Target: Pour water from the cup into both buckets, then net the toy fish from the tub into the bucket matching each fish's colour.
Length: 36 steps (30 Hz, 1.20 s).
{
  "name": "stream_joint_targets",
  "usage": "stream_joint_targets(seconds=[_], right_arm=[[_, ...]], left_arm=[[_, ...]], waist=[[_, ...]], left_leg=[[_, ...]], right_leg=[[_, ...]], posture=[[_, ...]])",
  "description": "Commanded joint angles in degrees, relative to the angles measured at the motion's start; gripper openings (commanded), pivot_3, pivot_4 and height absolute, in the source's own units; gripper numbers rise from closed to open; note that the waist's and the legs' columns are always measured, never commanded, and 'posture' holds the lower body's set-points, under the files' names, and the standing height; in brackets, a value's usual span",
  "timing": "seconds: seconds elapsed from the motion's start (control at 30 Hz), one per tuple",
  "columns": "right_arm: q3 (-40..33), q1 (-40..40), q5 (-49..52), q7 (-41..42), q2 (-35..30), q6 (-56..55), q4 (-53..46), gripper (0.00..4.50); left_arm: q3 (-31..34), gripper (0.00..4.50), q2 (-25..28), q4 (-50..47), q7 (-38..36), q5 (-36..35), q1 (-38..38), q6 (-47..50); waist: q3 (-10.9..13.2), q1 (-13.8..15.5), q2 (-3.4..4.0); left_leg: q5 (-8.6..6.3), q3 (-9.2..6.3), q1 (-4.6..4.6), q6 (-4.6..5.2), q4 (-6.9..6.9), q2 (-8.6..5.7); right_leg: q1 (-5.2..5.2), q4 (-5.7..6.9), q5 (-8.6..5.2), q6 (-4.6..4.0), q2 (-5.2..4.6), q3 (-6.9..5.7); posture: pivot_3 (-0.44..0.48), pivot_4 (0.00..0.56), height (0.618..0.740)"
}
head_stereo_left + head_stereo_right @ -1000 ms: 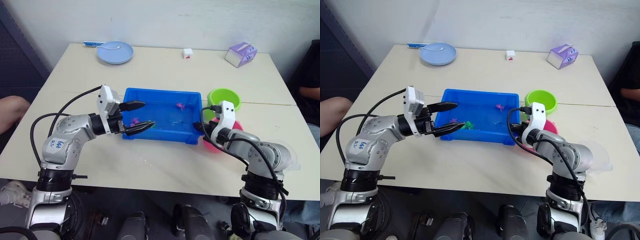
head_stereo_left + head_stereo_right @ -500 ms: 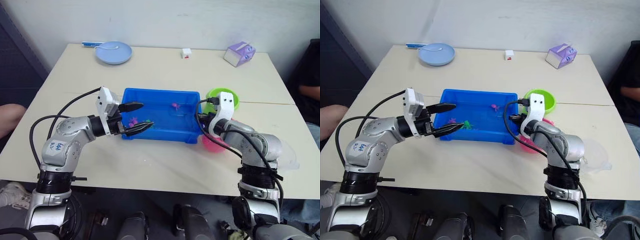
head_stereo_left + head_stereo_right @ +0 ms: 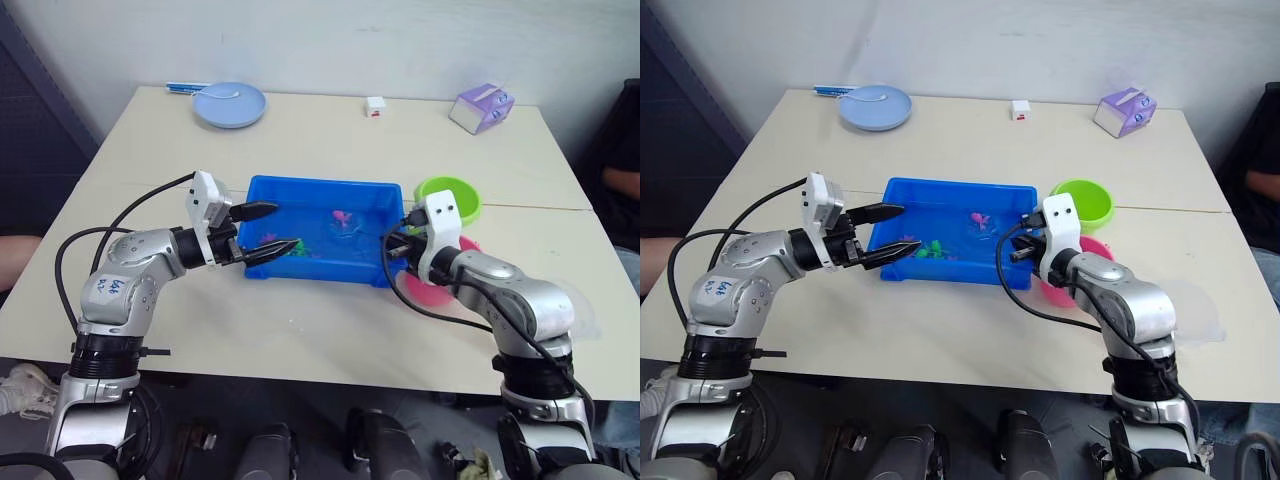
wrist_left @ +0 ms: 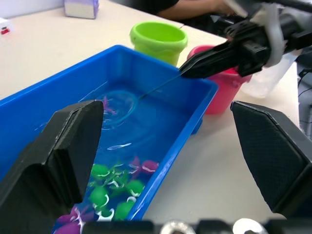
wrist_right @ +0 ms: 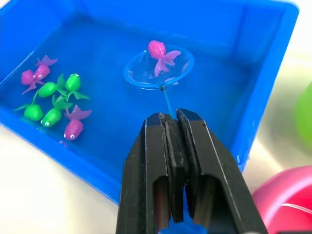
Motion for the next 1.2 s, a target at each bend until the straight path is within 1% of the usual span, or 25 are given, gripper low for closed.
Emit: stream_joint_targets(seconds=[0.03, 0.1, 0.17, 0.23, 0.33, 0.4, 0.47, 0.53, 0.6, 0.63, 0.73, 0.87, 0.93, 1.0, 1.07, 1.1, 1.17, 1.2], right_arm=[[-1.53, 3.62, 1.04, 3.55, -3.33, -3.87, -10.06, 0.77], [-3.27, 5.81, 2.11, 4.15, -4.22, -3.92, -13.41, 0.77], [-6.98, 9.21, 4.25, 4.67, -5.34, -3.18, -18.40, 0.77], [-9.04, 11.09, 5.75, 4.78, -5.90, -2.47, -21.18, 0.77], [-16.70, 17.41, 10.65, 4.54, -6.58, -0.98, -29.43, 0.77], [-19.27, 19.71, 12.56, 4.06, -6.86, -0.69, -32.11, 0.77], [-25.07, 24.35, 15.04, 2.83, -6.54, -0.87, -36.57, 0.77], [-30.35, 29.74, 17.82, 1.33, -7.17, -2.96, -39.12, 0.77], [-33.91, 35.16, 20.84, -0.33, -8.75, -6.80, -39.40, 0.77], [-35.91, 39.45, 21.42, -0.90, -9.80, -9.85, -39.40, 0.77], [-38.06, 49.46, 20.43, -2.80, -13.82, -18.11, -39.40, 0.77], [-36.98, 58.42, 13.13, -5.00, -18.46, -28.36, -39.40, 0.77], [-35.95, 61.94, 6.56, -5.83, -20.65, -32.67, -39.40, 0.77], [-34.70, 66.13, -4.43, -4.14, -24.21, -36.73, -39.40, 0.77], [-33.20, 70.84, -18.71, -0.82, -27.56, -40.97, -39.40, 0.77], [-33.01, 72.23, -24.21, 0.45, -28.37, -42.72, -39.40, 0.77], [-35.00, 74.39, -38.11, 1.79, -28.97, -46.39, -38.50, 0.77], [-36.07, 75.22, -42.96, 2.89, -28.94, -49.17, -36.94, 0.77]], left_arm=[[0.52, 4.50, 0.42, -0.49, -2.51, -1.37, -2.33, -0.09], [-0.13, 4.50, 0.38, -0.35, -3.98, -1.77, -2.84, 0.55], [-1.83, 4.50, -0.09, -0.21, -6.40, -1.99, -3.59, 1.20], [-2.60, 4.50, -0.60, 0.10, -7.40, -1.81, -4.16, 1.34], [-5.33, 4.50, -3.26, 1.88, -9.81, -2.00, -7.06, 1.82], [-5.96, 4.50, -4.24, 2.78, -10.85, -2.04, -8.08, 2.05], [-7.75, 4.50, -5.76, 4.21, -13.57, -1.93, -9.67, 1.95], [-9.31, 4.50, -7.37, 5.72, -15.67, -1.66, -11.22, 1.50], [-10.16, 4.50, -8.77, 7.58, -17.07, -1.18, -12.61, 0.84], [-10.81, 4.50, -9.81, 8.86, -17.80, -0.80, -13.52, 0.24], [-12.13, 4.50, -12.08, 12.16, -19.69, 0.17, -15.57, -1.44], [-12.90, 4.50, -14.13, 15.66, -21.56, 1.26, -17.52, -3.20], [-12.97, 4.50, -14.87, 17.18, -22.10, 1.75, -18.30, -4.08], [-12.91, 4.50, -15.46, 18.48, -22.47, 2.19, -18.97, -4.86], [-12.72, 4.50, -15.98, 19.63, -22.88, 2.53, -19.55, -5.54], [-12.63, 4.50, -16.16, 20.06, -23.05, 2.69, -19.73, -5.78], [-12.56, 4.50, -16.46, 20.72, -23.27, 2.93, -19.94, -6.34], [-12.54, 4.50, -16.57, 21.08, -23.37, 3.05, -20.03, -6.69]], waist=[[0.00, 0.18, 0.00], [0.00, 0.16, 0.00], [0.00, 0.20, 0.00], [0.00, 0.19, 0.00], [0.00, 0.58, 0.00], [0.00, 1.03, 0.00], [0.00, 1.02, 0.00], [0.00, 1.31, 0.00], [0.00, 1.49, 0.00], [0.00, 1.49, 0.00], [0.00, 1.55, -0.01], [0.00, 1.22, -0.01], [0.00, 1.32, -0.01], [0.00, 1.43, 0.00], [0.00, 1.51, -0.01], [0.00, 1.57, -0.01], [0.00, 1.60, -0.01], [0.00, 1.62, -0.01]], left_leg=[[0.00, -0.02, -0.03, 0.00, 0.01, -0.02], [0.00, -0.03, -0.03, 0.00, 0.02, -0.03], [0.00, -0.03, -0.03, 0.00, 0.02, -0.03], [0.00, -0.04, -0.03, 0.00, 0.02, -0.03], [0.00, -0.05, -0.03, 0.00, 0.03, -0.03], [0.00, -0.06, -0.03, 0.00, 0.02, -0.02], [0.00, 0.01, -0.01, 0.00, 0.03, -0.02], [0.00, 0.01, 0.01, 0.00, 0.02, -0.02], [0.00, -0.01, 0.02, 0.00, 0.02, 0.00], [0.00, 0.02, 0.02, 0.00, 0.03, -0.03], [0.00, 0.05, 0.03, 0.01, 0.02, -0.05], [0.00, 0.23, 0.17, 0.01, 0.00, 0.00], [0.01, 0.24, 0.20, -0.01, 0.00, 0.08], [0.01, 0.25, 0.21, -0.02, 0.00, 0.09], [0.01, 0.26, 0.19, -0.02, 0.00, 0.08], [0.01, 0.26, 0.17, -0.02, -0.01, 0.08], [0.01, 0.24, 0.14, -0.02, 0.00, 0.07], [0.01, 0.24, 0.12, -0.02, 0.01, 0.04]], right_leg=[[0.00, -0.01, 0.00, 0.00, -0.04, -0.03], [0.01, -0.01, 0.00, 0.00, -0.04, -0.03], [0.02, -0.01, 0.00, 0.00, -0.03, -0.04], [0.02, -0.01, 0.00, 0.00, -0.03, -0.05], [0.03, 0.00, 0.00, 0.00, -0.02, -0.05], [0.03, -0.01, 0.00, 0.00, 0.02, -0.05], [0.03, -0.01, 0.00, 0.00, 0.05, 0.03], [0.05, 0.00, 0.00, 0.00, 0.09, 0.03], [0.07, -0.01, 0.00, 0.00, 0.20, 0.03], [0.07, 0.00, 0.00, 0.00, 0.23, 0.04], [0.10, -0.02, 0.00, 0.00, 0.26, 0.06], [0.11, 0.06, 0.00, 0.01, 0.28, 0.23], [0.11, 0.07, 0.00, 0.01, 0.28, 0.27], [0.10, 0.05, 0.00, 0.01, 0.29, 0.31], [0.10, 0.02, 0.00, 0.01, 0.31, 0.32], [0.10, 0.00, 0.00, 0.01, 0.33, 0.33], [0.10, -0.02, 0.00, 0.01, 0.37, 0.31], [0.10, -0.02, 0.00, 0.02, 0.37, 0.31]], posture=[[0.000, 0.150, 0.740], [0.000, 0.150, 0.740], [0.000, 0.150, 0.740], [0.000, 0.150, 0.740], [0.000, 0.150, 0.740], [0.000, 0.150, 0.740], [0.000, 0.150, 0.740], [0.000, 0.150, 0.740], [0.000, 0.150, 0.740], [0.000, 0.150, 0.740], [0.000, 0.150, 0.740], [0.000, 0.150, 0.740], [0.000, 0.150, 0.740], [0.000, 0.150, 0.740], [0.000, 0.150, 0.740], [0.000, 0.150, 0.740], [0.000, 0.150, 0.740], [0.000, 0.150, 0.740]])
